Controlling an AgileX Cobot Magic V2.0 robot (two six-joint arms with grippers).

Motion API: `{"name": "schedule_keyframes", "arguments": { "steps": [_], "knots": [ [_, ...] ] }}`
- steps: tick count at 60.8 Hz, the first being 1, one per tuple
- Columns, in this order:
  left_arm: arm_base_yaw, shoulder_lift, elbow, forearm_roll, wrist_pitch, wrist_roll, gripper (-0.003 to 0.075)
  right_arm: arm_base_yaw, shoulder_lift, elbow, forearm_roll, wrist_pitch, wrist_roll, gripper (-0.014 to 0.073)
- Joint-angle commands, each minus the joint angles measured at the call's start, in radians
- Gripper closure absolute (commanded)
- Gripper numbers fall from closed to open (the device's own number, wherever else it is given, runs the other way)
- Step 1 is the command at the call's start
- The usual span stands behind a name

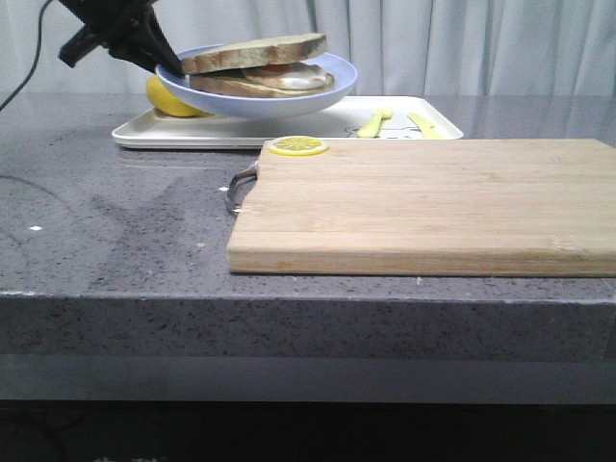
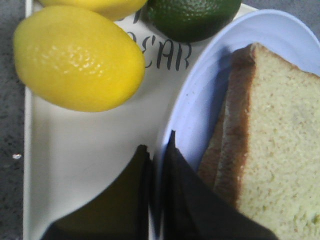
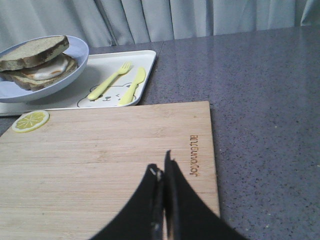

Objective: Place bread and move sandwich to tray
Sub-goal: 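Carry the plate over the white tray and lower it down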

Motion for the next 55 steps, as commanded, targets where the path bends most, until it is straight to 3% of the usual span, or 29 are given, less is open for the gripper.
{"name": "schedule_keyframes", "arguments": {
  "steps": [1,31,38,49,55],
  "knots": [
    [-0.013,-0.057,-0.055,-0.078,-0.002,-0.028,0.0741,0.0,0.007,-0.029,0.001,-0.09,0.001,0.0655],
    [-0.019,0.02,-0.053,-0.085,-0.072,0.019,0.072,0.0,0.007,-0.029,0.001,-0.09,0.001,0.0655],
    [-0.019,0.023,-0.053,-0.088,-0.117,0.065,0.0615,0.0,0.007,-0.029,0.001,-0.09,0.001,0.0655],
    [-0.019,0.029,-0.053,-0.088,-0.129,0.072,0.0355,0.0,0.007,-0.029,0.001,-0.089,0.001,0.0655],
    [-0.016,0.024,-0.053,-0.088,-0.101,0.072,0.0329,0.0,0.007,-0.029,0.001,-0.089,0.001,0.0655]
  ]
}}
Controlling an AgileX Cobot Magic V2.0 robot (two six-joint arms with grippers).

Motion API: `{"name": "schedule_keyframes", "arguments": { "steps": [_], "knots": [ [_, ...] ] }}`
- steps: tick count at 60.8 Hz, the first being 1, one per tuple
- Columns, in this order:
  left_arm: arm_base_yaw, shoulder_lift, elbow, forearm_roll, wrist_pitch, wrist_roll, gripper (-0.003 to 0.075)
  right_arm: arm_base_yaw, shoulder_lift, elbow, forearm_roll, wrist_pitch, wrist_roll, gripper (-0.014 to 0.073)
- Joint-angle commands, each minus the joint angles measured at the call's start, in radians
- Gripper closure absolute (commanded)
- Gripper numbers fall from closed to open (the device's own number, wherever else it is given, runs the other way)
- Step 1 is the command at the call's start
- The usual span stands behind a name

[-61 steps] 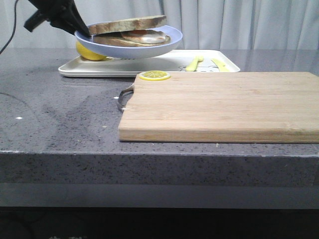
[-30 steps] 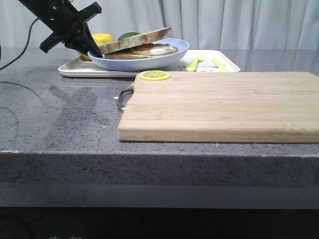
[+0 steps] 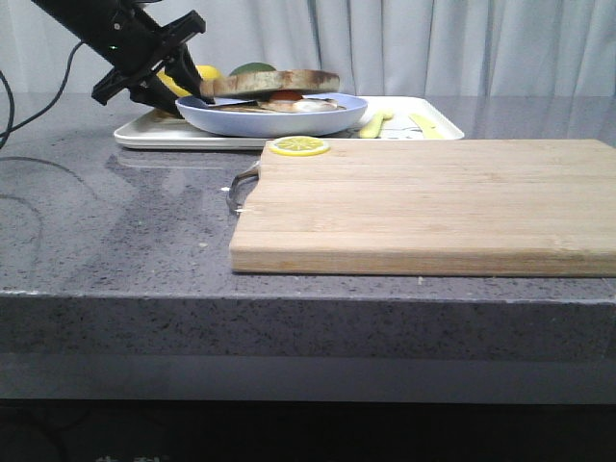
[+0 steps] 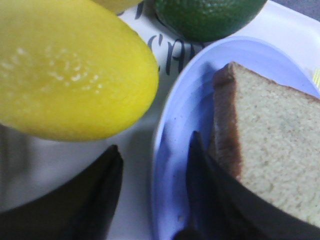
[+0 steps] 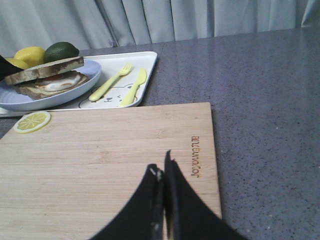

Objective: Place bread and move sandwich to tray
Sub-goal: 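Carry the plate over the white tray and lower it down, then release the plate and withdraw the left gripper upward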

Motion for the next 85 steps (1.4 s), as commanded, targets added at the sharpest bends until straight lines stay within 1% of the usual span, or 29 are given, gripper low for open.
{"name": "schedule_keyframes", "arguments": {
  "steps": [1,11,15,17,24,32,44,53,56,61,71,72,77,85],
  "knots": [
    [-0.002,-0.077,-0.031,-0.051,-0.011,0.006,0.0332,0.0,0.007,-0.029,0.001,-0.084,0.001,0.0655],
    [0.015,-0.08,-0.09,-0.051,0.083,0.006,0.0336,0.0,0.007,-0.029,0.001,-0.084,0.001,0.0655],
    [0.021,-0.08,-0.116,-0.051,0.083,0.006,0.0342,0.0,0.007,-0.029,0.001,-0.084,0.001,0.0655],
    [0.023,-0.081,-0.129,-0.052,0.083,0.006,0.036,0.0,0.007,-0.029,0.001,-0.084,0.001,0.0655],
    [0.025,-0.088,-0.165,-0.052,0.083,0.004,0.0485,0.0,0.007,-0.029,0.001,-0.084,0.001,0.0655],
    [0.027,-0.125,-0.171,-0.053,0.083,0.004,0.0737,0.0,0.007,-0.029,0.001,-0.082,0.001,0.0655],
    [0.03,-0.192,-0.171,-0.047,0.083,0.004,0.0741,0.0,0.007,-0.029,0.001,-0.086,0.001,0.0655],
    [0.021,-0.26,-0.137,0.001,0.083,-0.004,0.0741,0.0,0.007,-0.029,0.001,-0.085,0.001,0.0655],
    [0.01,-0.295,-0.095,0.024,0.083,-0.004,0.0741,0.0,0.007,-0.029,0.001,-0.085,0.001,0.0655],
    [-0.011,-0.356,-0.004,0.123,0.083,-0.004,0.0741,0.0,0.007,-0.029,0.001,-0.085,0.001,0.0655],
    [-0.064,-0.536,0.319,0.377,0.083,-0.004,0.0741,0.0,0.007,-0.029,0.001,-0.085,0.001,0.0655],
    [-0.068,-0.55,0.332,0.384,0.083,-0.004,0.0741,0.0,0.007,-0.029,0.001,-0.085,0.001,0.0655],
    [-0.08,-0.629,0.502,0.44,0.073,-0.004,0.0741,0.0,0.007,-0.029,0.001,-0.085,0.001,0.0655],
    [-0.08,-0.768,0.735,0.453,-0.018,-0.005,0.0741,0.0,0.007,-0.029,0.001,-0.085,0.001,0.0655]
  ]
}}
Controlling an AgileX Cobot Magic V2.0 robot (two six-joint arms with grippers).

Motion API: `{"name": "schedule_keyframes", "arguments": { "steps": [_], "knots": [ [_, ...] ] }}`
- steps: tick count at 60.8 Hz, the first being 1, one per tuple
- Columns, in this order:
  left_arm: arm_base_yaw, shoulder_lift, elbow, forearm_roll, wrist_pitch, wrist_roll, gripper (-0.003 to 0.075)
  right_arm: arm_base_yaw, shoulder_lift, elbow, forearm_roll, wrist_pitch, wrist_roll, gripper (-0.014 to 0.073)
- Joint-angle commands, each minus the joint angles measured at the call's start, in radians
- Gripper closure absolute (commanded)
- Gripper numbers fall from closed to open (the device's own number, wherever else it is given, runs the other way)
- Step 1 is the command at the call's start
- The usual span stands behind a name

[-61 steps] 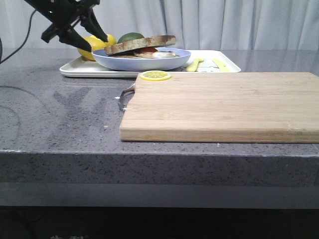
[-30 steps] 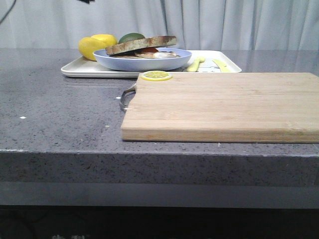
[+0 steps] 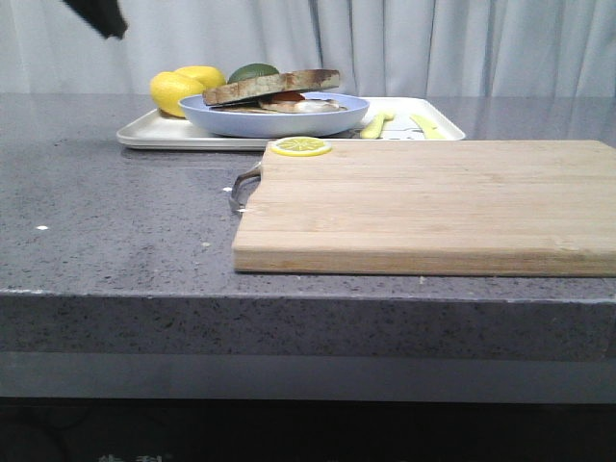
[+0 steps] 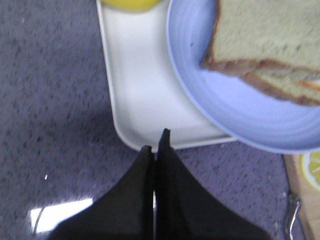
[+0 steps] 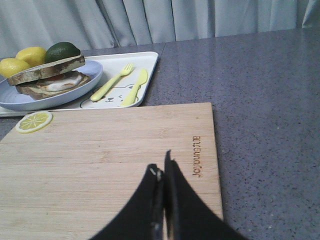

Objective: Place bread and move sandwich to tray

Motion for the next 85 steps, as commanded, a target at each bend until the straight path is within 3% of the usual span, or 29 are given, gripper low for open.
{"name": "schedule_keyframes", "arguments": {
  "steps": [1,24,34,45,52,61,74,85],
  "knots": [
    [-0.005,-0.166,0.151,0.018,-0.106,-0.013,0.0741,0.0,0.007,-0.029,0.001,-0.085,0.001,0.0655],
    [0.006,-0.739,0.924,0.12,-0.532,-0.067,0.0741,0.0,0.007,-0.029,0.001,-0.085,0.001,0.0655],
    [0.008,-1.007,1.18,0.122,-0.722,-0.067,0.0741,0.0,0.007,-0.029,0.001,-0.085,0.001,0.0655],
    [0.008,-1.353,1.419,0.127,-0.844,-0.067,0.0741,0.0,0.007,-0.029,0.001,-0.085,0.001,0.0655],
    [0.008,-1.568,1.534,0.132,-0.909,-0.078,0.0741,0.0,0.007,-0.029,0.001,-0.085,0.001,0.0655],
    [0.008,-1.747,1.629,0.149,-0.871,-0.094,0.0741,0.0,0.007,-0.029,0.001,-0.085,0.001,0.0655],
    [0.008,-1.802,1.659,0.179,-0.995,-0.094,0.0741,0.0,0.007,-0.029,0.001,-0.085,0.001,0.0655],
    [0.008,-1.802,1.659,0.179,-0.997,-0.094,0.0741,0.0,0.007,-0.029,0.001,-0.085,0.001,0.0655]
  ]
}}
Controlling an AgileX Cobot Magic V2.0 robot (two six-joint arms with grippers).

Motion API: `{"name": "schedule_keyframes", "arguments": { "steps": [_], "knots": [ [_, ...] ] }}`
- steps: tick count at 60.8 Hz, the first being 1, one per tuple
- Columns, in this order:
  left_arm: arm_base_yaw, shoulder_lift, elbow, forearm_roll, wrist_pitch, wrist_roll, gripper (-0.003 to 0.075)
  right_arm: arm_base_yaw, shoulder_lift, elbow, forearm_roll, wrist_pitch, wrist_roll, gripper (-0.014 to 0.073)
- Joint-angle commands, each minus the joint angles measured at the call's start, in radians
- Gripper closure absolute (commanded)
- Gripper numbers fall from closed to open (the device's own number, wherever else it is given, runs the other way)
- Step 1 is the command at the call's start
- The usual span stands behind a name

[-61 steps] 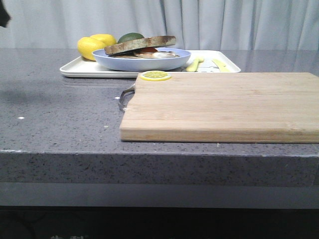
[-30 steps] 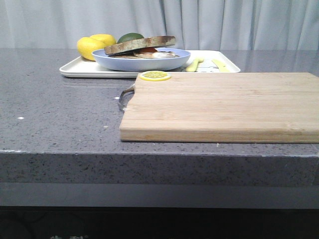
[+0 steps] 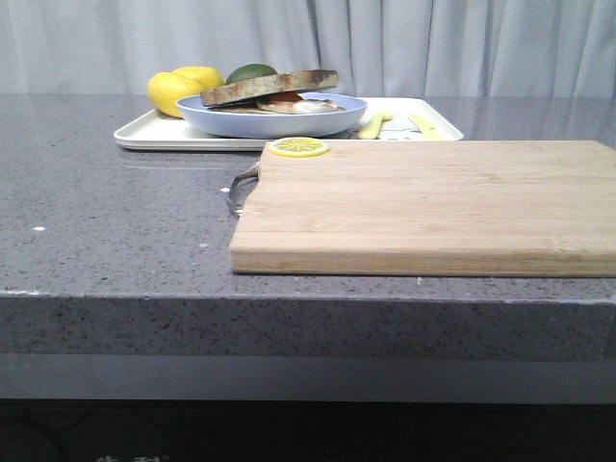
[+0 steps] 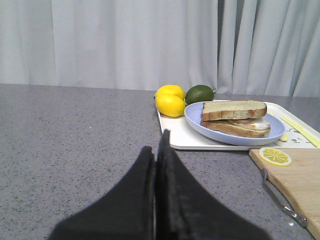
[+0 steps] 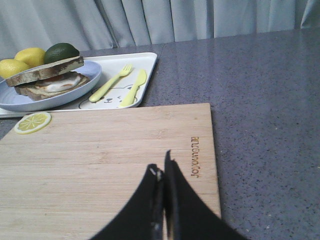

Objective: Place bread and move sandwich to tray

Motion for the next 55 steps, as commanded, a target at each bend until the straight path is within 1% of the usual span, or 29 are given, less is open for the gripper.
{"name": "schedule_keyframes", "arguments": {
  "steps": [1,26,31,46,49,55],
  "knots": [
    [0.002,0.01,-0.025,0.001,-0.094,-0.011,0.0741,0.0,0.007,-0.029,0.001,-0.083,0.001,0.0655],
    [0.002,0.01,-0.025,0.001,-0.094,-0.011,0.0741,0.0,0.007,-0.029,0.001,-0.083,0.001,0.0655],
    [0.004,-0.008,0.0,0.001,-0.118,-0.011,0.0741,0.0,0.007,-0.029,0.001,-0.083,0.001,0.0655],
    [0.148,-0.161,0.203,-0.028,-0.16,-0.011,0.0741,0.0,0.007,-0.029,0.001,-0.083,0.001,0.0655],
    [0.168,-0.196,0.246,-0.032,-0.172,-0.011,0.0741,0.0,0.007,-0.029,0.001,-0.083,0.001,0.0655],
    [0.176,-0.19,0.314,-0.035,-0.233,-0.011,0.0741,0.0,0.007,-0.029,0.001,-0.082,0.001,0.0655]
  ]
}}
